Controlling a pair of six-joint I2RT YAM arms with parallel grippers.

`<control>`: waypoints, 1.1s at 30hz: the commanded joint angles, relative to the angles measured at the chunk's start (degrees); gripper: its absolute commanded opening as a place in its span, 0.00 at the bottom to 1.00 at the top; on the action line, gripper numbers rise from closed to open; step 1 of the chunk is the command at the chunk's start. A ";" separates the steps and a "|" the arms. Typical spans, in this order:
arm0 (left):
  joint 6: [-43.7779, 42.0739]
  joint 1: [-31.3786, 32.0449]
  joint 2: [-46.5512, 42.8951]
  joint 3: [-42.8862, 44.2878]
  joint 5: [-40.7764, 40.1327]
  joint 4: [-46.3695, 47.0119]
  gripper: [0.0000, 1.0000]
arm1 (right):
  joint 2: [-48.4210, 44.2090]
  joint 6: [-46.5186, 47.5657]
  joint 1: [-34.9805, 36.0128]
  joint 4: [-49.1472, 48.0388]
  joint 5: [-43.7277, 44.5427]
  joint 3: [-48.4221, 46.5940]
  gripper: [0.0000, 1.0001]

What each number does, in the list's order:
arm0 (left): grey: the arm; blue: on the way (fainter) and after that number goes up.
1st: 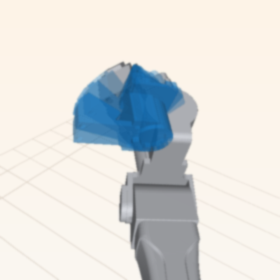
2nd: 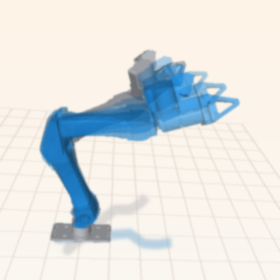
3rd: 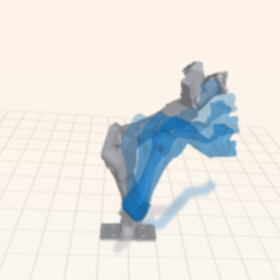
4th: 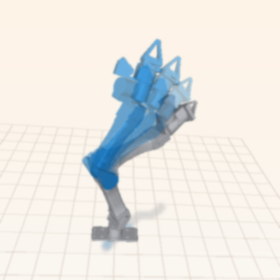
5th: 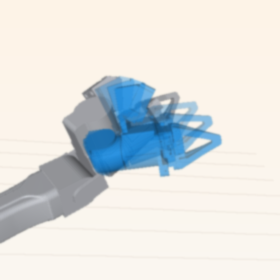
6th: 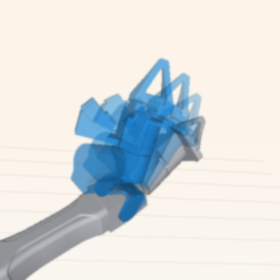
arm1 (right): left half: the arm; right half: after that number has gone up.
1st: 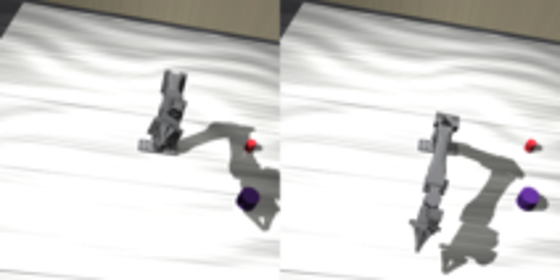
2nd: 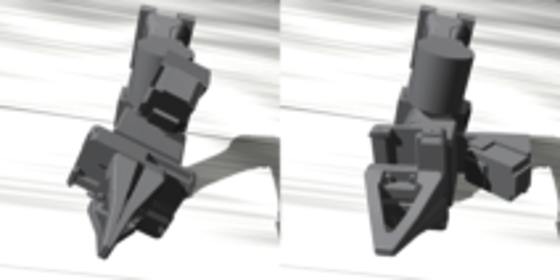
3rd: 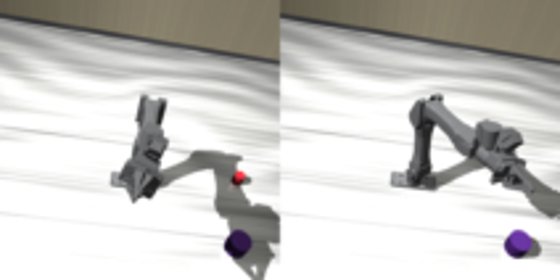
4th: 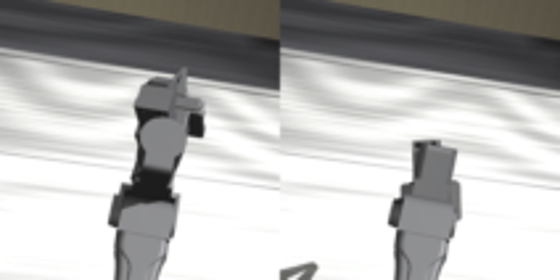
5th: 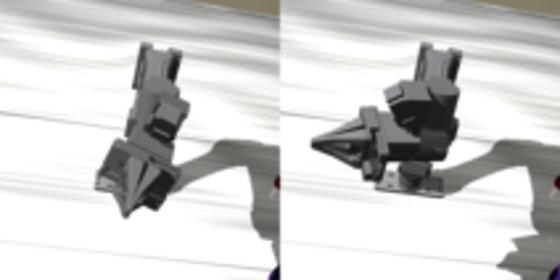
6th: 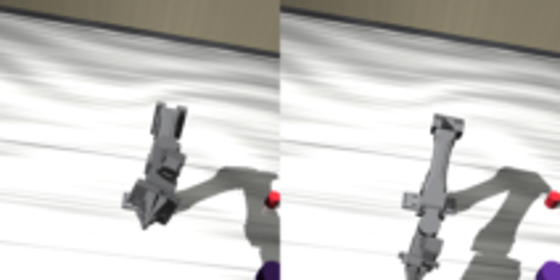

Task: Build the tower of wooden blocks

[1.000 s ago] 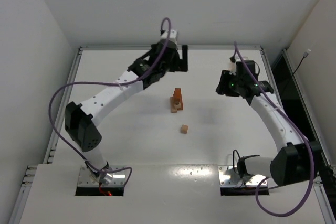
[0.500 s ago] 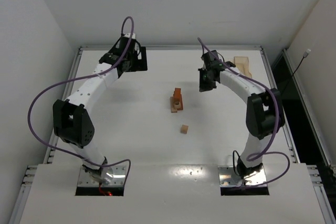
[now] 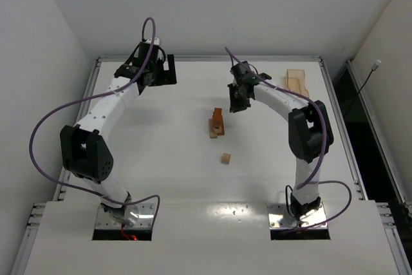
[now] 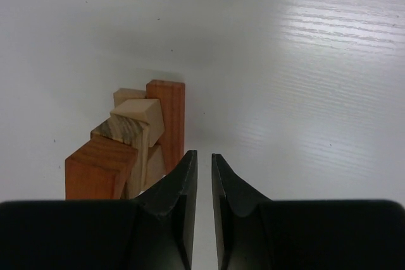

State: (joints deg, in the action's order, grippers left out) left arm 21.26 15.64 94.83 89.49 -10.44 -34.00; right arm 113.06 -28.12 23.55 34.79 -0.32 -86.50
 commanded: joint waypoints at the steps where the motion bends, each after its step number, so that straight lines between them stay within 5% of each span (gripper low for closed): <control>1: 0.19 -0.52 -0.09 2.00 1.47 1.13 0.99 | 0.59 -1.06 0.00 -0.68 -0.21 -3.06 0.12; 33: 1.77 -1.05 -0.08 -0.20 3.05 1.13 0.99 | 2.70 -1.59 2.64 -1.74 -3.29 -5.26 0.36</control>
State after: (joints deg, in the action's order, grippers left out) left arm 22.35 15.31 94.83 89.49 -8.32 -33.98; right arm 115.37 -28.75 25.76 34.72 -3.14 -89.38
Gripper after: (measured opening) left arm 0.992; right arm 0.360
